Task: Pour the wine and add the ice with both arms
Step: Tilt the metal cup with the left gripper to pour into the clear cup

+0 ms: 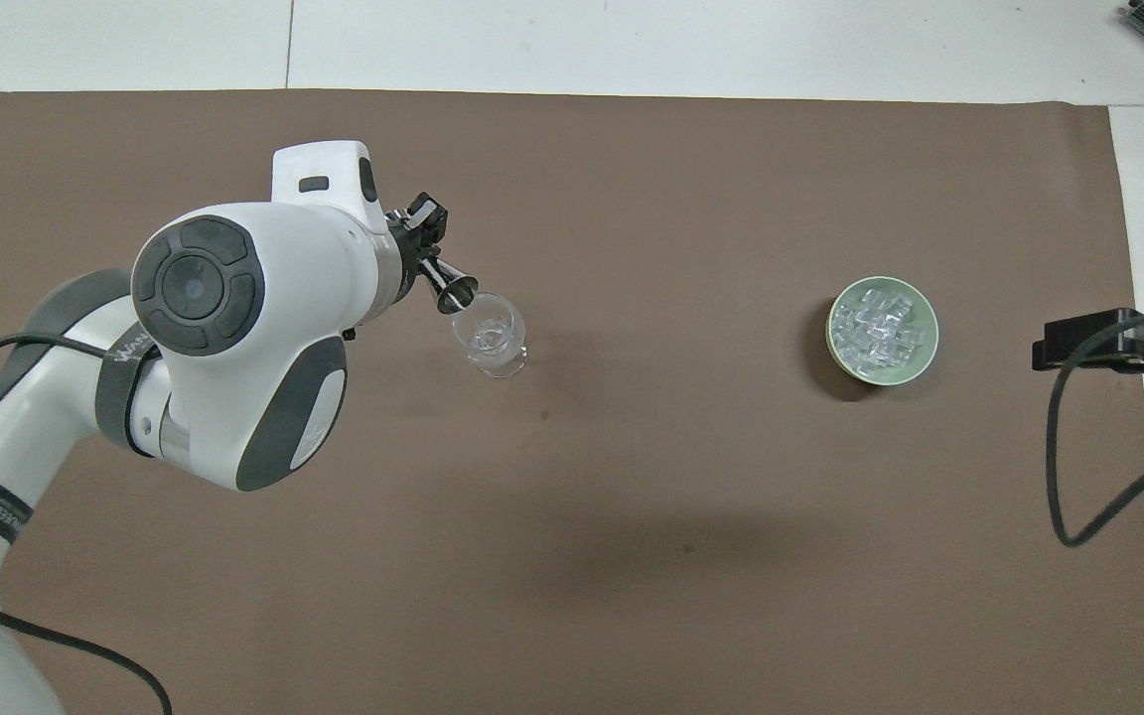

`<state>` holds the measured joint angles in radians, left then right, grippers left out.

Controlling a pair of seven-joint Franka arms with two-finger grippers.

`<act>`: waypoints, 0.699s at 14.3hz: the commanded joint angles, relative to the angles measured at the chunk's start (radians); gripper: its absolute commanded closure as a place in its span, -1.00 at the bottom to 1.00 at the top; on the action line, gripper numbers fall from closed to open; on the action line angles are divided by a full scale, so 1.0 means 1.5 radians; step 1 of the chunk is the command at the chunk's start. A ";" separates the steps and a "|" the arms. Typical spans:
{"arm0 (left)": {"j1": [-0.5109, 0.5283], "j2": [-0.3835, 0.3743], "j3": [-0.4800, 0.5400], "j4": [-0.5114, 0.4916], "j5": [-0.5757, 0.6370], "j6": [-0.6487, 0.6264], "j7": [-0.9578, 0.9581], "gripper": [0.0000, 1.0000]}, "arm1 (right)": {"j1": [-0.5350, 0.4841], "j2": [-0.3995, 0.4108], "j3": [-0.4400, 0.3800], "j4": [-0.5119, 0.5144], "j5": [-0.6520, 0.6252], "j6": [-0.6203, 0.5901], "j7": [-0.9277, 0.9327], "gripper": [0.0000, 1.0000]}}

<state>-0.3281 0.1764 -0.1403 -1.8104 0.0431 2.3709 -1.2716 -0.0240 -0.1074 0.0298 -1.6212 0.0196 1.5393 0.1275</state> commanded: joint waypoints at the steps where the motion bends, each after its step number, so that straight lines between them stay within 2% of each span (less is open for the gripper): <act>1: -0.015 0.003 0.012 0.002 0.032 0.017 -0.006 1.00 | -0.011 -0.016 0.006 -0.021 0.004 0.019 -0.025 -1.00; 10: -0.015 0.003 0.012 0.004 0.105 0.032 -0.008 1.00 | -0.011 -0.016 0.006 -0.022 0.004 0.028 -0.024 -1.00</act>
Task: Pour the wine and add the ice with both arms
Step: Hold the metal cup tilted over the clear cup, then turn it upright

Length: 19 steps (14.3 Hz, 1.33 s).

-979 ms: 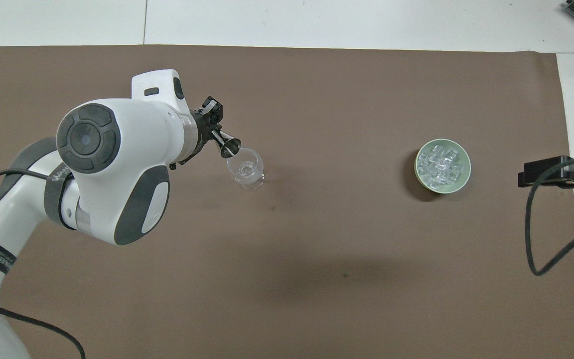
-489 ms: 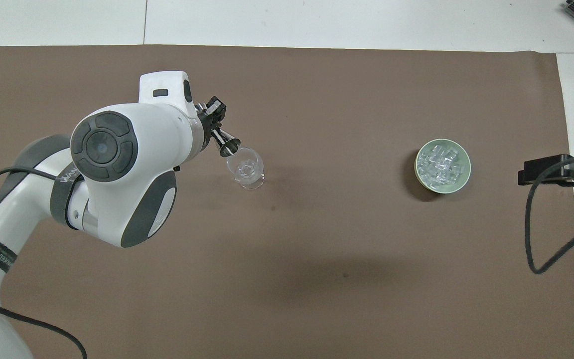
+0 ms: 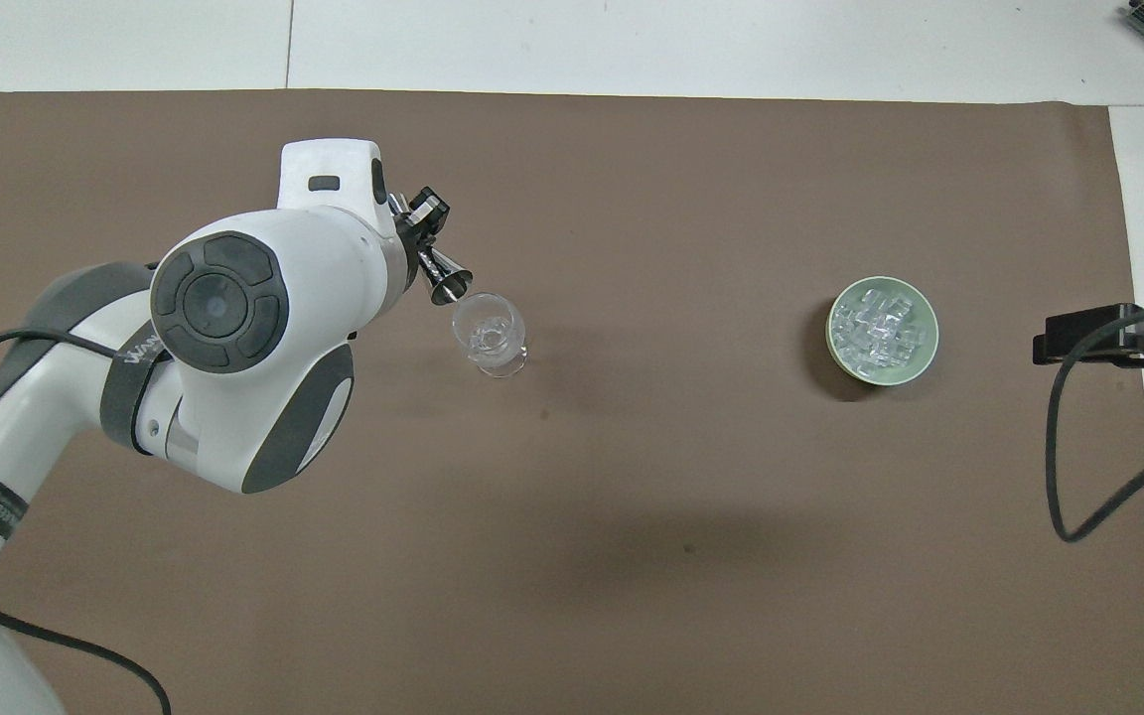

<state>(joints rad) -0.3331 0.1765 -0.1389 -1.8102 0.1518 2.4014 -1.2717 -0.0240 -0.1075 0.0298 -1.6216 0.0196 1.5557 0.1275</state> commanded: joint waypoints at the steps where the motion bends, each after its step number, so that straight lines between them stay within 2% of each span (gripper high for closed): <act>1: -0.012 0.003 0.011 0.003 0.035 0.012 -0.008 1.00 | -0.012 -0.016 0.006 -0.021 0.004 0.017 -0.025 -1.00; 19: -0.035 0.003 0.012 0.003 0.036 0.013 -0.034 1.00 | -0.013 -0.011 0.006 -0.015 0.006 0.016 -0.026 -1.00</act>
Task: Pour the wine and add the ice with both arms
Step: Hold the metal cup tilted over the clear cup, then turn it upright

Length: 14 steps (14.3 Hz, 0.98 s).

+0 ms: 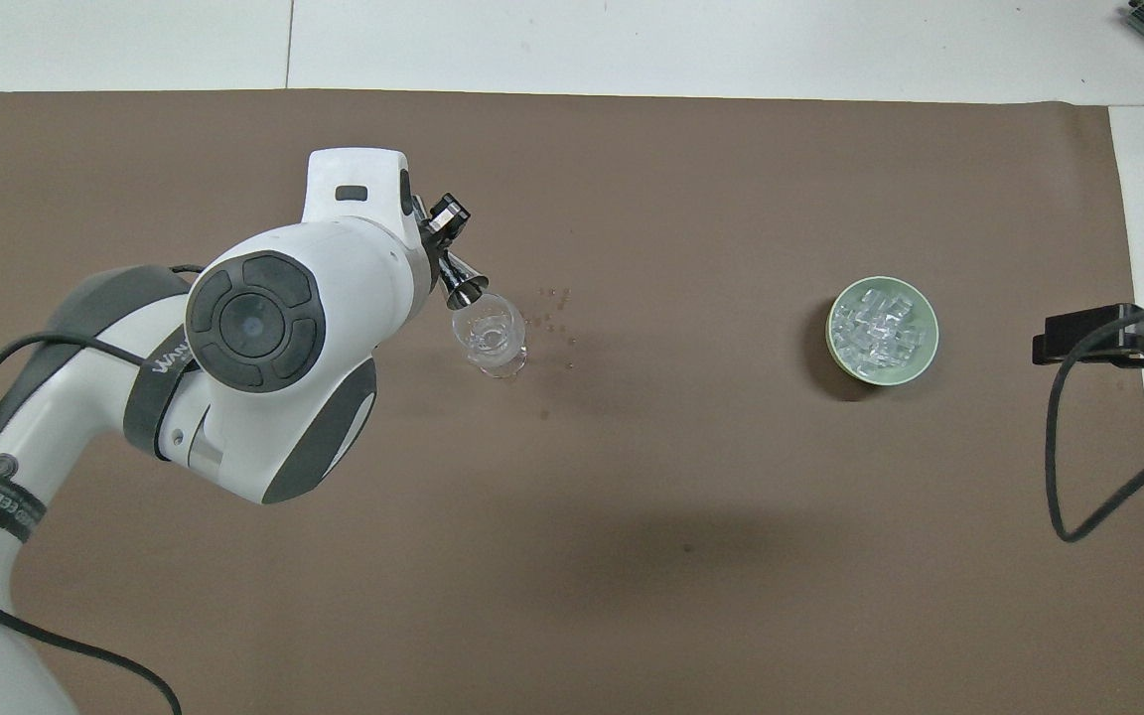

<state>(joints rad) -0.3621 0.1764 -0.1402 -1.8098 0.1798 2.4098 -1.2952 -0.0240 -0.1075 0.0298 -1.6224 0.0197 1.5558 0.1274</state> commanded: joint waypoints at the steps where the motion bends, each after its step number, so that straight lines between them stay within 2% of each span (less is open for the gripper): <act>1: -0.016 0.003 0.013 0.002 0.021 0.006 -0.019 1.00 | -0.015 -0.009 0.006 -0.013 0.007 0.015 -0.024 -1.00; 14: -0.016 -0.006 0.012 -0.017 0.042 -0.001 -0.018 1.00 | -0.015 -0.009 0.006 -0.011 0.011 0.010 -0.022 -1.00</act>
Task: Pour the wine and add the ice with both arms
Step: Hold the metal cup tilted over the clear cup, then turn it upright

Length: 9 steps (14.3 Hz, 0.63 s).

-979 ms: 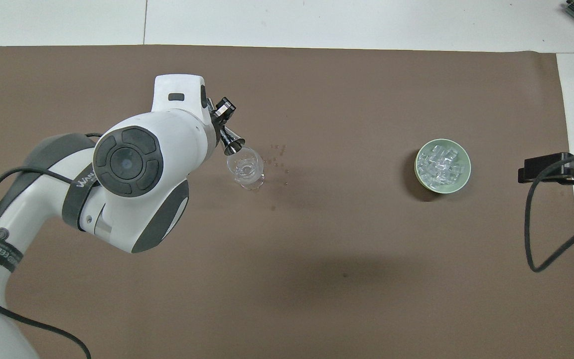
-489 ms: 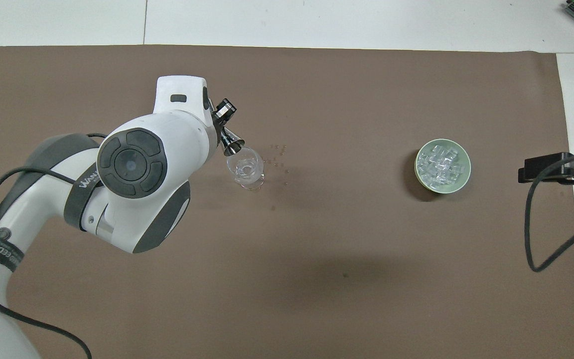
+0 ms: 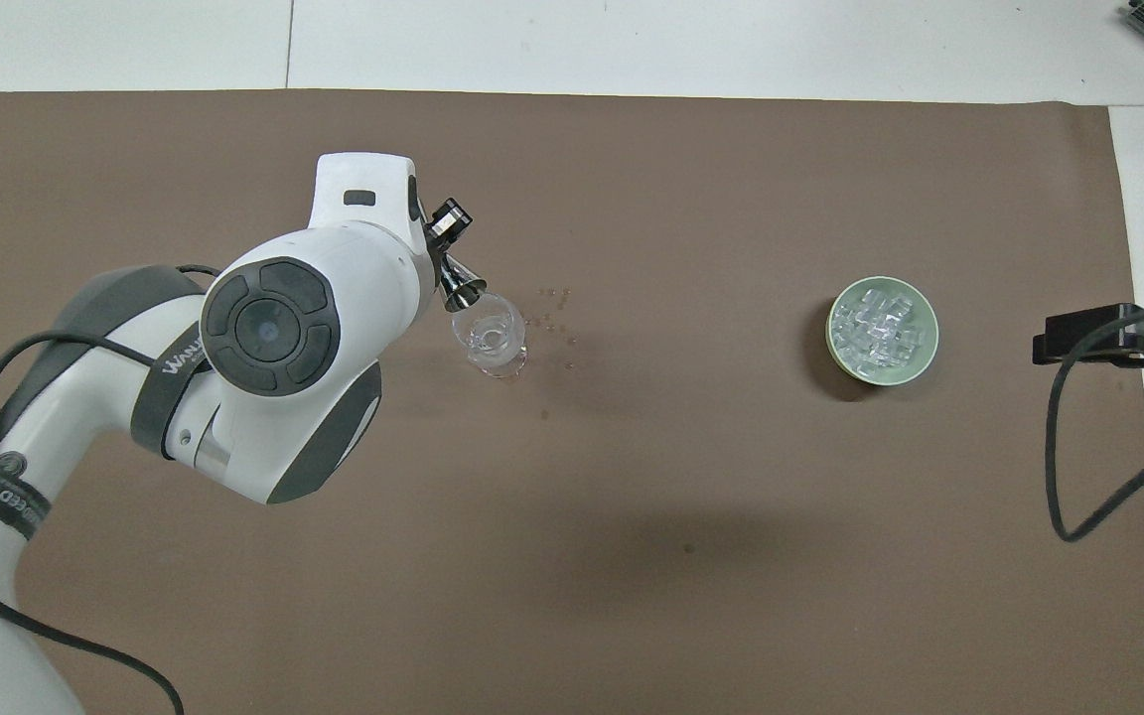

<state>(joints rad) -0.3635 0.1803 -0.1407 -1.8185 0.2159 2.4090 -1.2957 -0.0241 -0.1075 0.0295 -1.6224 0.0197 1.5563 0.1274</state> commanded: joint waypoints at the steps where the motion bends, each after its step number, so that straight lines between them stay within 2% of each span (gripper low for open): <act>1: -0.015 -0.010 0.012 -0.014 0.018 -0.001 -0.017 1.00 | -0.015 -0.009 0.005 -0.011 0.011 0.010 -0.022 -1.00; 9: -0.016 -0.011 0.012 -0.014 0.018 -0.003 -0.017 1.00 | -0.017 -0.009 0.004 -0.011 0.011 0.016 -0.021 -1.00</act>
<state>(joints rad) -0.3648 0.1803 -0.1409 -1.8206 0.2161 2.4084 -1.2957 -0.0297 -0.1075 0.0284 -1.6223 0.0197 1.5575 0.1274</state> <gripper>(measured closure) 0.793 0.000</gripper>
